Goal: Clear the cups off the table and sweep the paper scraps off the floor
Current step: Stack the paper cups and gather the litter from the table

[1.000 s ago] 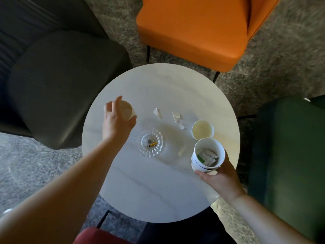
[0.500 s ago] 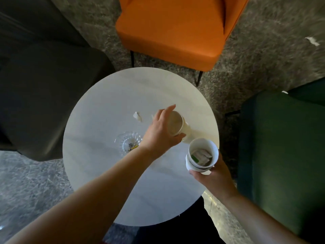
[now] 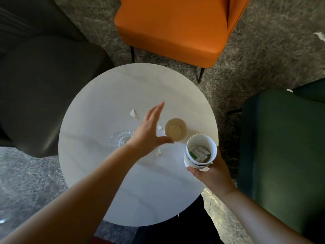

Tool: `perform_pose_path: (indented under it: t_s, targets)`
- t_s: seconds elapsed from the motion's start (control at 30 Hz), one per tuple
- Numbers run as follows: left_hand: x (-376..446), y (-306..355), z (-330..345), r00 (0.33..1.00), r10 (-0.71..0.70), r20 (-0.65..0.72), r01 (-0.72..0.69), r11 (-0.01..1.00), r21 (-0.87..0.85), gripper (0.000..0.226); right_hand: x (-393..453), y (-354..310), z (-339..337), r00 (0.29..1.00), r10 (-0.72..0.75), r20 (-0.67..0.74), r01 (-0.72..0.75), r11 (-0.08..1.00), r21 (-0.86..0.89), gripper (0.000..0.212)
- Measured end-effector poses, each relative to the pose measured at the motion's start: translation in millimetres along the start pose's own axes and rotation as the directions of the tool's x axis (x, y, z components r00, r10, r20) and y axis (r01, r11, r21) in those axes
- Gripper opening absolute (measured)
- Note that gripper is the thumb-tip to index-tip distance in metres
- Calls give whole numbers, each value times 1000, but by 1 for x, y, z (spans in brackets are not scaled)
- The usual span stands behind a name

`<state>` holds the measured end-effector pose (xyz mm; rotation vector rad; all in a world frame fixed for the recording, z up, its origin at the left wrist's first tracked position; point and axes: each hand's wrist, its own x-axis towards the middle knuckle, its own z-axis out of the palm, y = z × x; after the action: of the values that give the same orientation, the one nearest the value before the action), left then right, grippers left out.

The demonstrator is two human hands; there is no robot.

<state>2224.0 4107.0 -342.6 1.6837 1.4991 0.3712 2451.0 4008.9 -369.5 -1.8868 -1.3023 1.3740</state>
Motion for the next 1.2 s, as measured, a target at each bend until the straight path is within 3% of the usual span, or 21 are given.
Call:
perform_pose_path:
  t_s: [0.1,0.2,0.27,0.47,0.63,0.83,1.07,1.2]
  targets:
    - [3,-30,-22,965,-136,-224,124,990,-65,76,4,2,2,1000,-1,12,1,1000,16,78]
    - [13,-60,-33,887,-320,-333,326,945,-41,54,9,4,6,1000,-10,-3,10,1000,16,77]
    - [21,-77,-35,871,-366,-326,390,921,9,48,11,5,8,1000,-20,-22,21,1000,7,76]
    - [41,-99,-29,903,-346,-256,390,909,145,40,19,5,7,998,-53,-36,53,999,-3,77]
    - [52,-101,-33,902,-374,-216,419,880,224,22,23,-1,5,995,-99,-33,99,995,-11,80]
    - [42,-90,-32,903,-394,-168,424,882,208,14,26,-4,3,994,-107,-39,105,994,-33,79]
    - [49,-55,-4,939,-311,-144,303,950,-75,29,26,4,-3,995,-88,-42,87,996,-25,79]
    - [61,-57,5,928,-337,-155,340,940,-9,30,26,4,-4,995,-94,-41,94,996,0,79]
